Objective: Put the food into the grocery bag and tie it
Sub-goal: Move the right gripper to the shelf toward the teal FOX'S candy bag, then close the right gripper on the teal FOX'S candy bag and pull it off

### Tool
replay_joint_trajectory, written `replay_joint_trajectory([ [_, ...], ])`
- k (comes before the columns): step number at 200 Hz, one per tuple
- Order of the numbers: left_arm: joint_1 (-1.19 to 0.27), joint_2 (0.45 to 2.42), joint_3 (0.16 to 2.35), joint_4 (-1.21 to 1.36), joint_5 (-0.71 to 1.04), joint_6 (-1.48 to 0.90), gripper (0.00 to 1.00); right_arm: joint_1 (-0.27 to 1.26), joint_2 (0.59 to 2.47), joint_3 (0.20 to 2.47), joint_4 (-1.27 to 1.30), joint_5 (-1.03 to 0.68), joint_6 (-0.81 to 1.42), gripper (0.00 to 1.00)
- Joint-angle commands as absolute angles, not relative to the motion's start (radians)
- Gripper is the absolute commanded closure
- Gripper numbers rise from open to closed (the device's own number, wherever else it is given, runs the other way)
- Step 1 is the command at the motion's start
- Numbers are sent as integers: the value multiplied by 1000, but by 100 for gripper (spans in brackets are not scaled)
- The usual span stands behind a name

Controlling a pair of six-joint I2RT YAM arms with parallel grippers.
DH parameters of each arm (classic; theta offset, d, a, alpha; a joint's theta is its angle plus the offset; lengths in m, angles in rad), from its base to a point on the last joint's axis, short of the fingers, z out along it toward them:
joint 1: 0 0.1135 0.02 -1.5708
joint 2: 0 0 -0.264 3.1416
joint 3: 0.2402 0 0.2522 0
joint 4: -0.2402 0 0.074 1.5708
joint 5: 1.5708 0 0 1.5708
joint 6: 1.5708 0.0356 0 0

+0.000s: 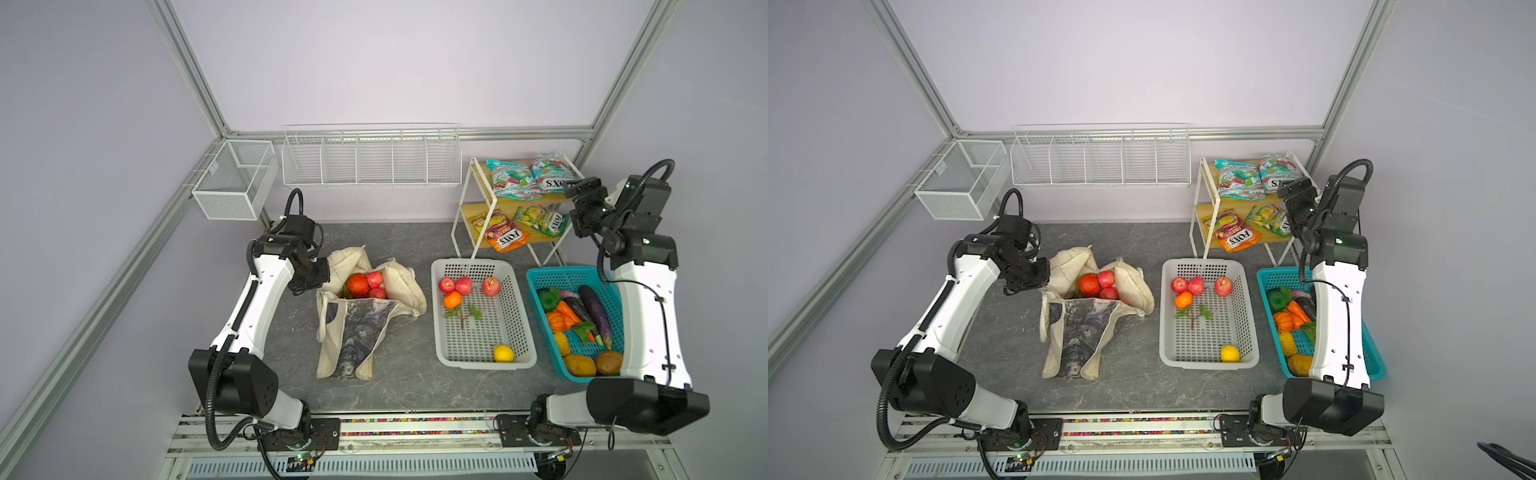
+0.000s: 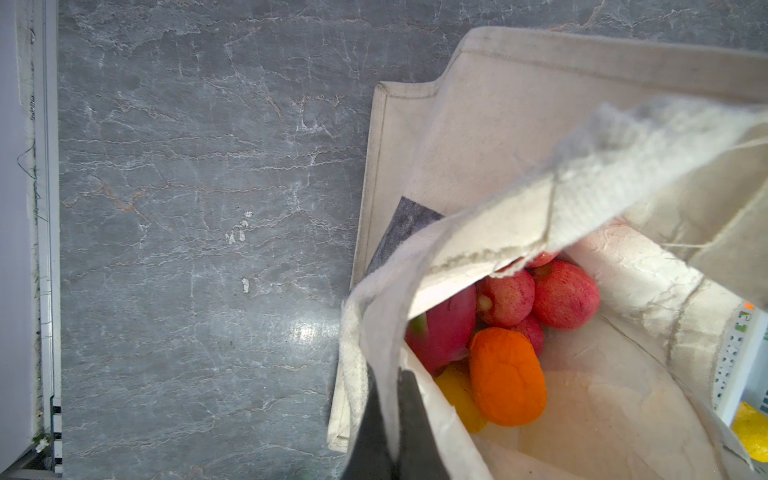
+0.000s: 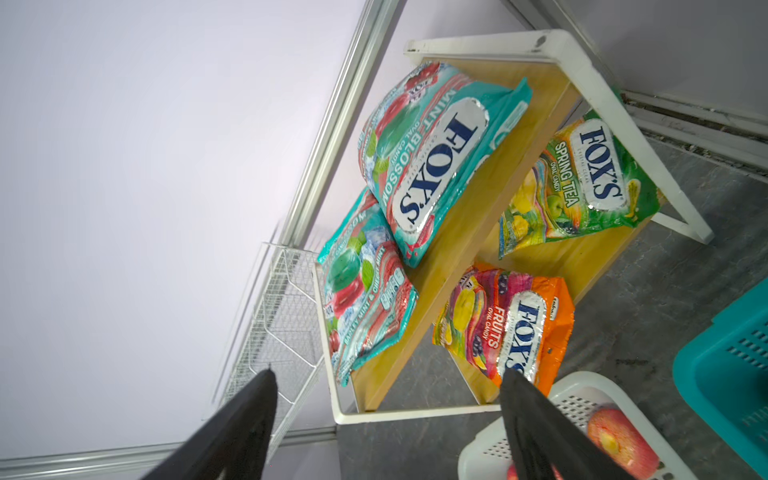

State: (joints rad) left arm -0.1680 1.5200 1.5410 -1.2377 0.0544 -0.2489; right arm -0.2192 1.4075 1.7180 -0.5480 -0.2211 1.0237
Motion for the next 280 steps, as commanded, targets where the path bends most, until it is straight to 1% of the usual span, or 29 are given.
replay_joint_trajectory([
  [1,-163,1536,1569,-1236,71,-232,100,-217,1427,1704,-467,-309,1144,17],
  [18,-163,1538,1572,-1236,72,-231,100,-212,1444,1698,-454,-346,1179,18],
  [49,-163,1543,1581,-1238,73,-232,100,-202,1476,1710,-454,-363,1184,23],
  [98,-163,1546,1578,-1232,80,-239,100,-181,1578,1796,-511,-430,1175,29],
  [125,-163,1540,1565,-1227,80,-244,100,-178,1609,1813,-513,-425,1169,35],
  [154,-163,1533,1550,-1222,75,-248,100,-176,1648,1852,-536,-423,1158,37],
  [195,-163,1533,1539,-1208,78,-256,100,-169,1692,1895,-537,-408,1151,43],
  [235,-163,1552,1556,-1204,80,-258,100,-157,1736,1936,-552,-386,1139,43],
  [265,-163,1564,1571,-1206,80,-256,100,-151,1761,1973,-587,-367,1113,37],
  [280,-163,1568,1572,-1205,78,-256,100,-150,1768,1979,-591,-362,1108,36],
])
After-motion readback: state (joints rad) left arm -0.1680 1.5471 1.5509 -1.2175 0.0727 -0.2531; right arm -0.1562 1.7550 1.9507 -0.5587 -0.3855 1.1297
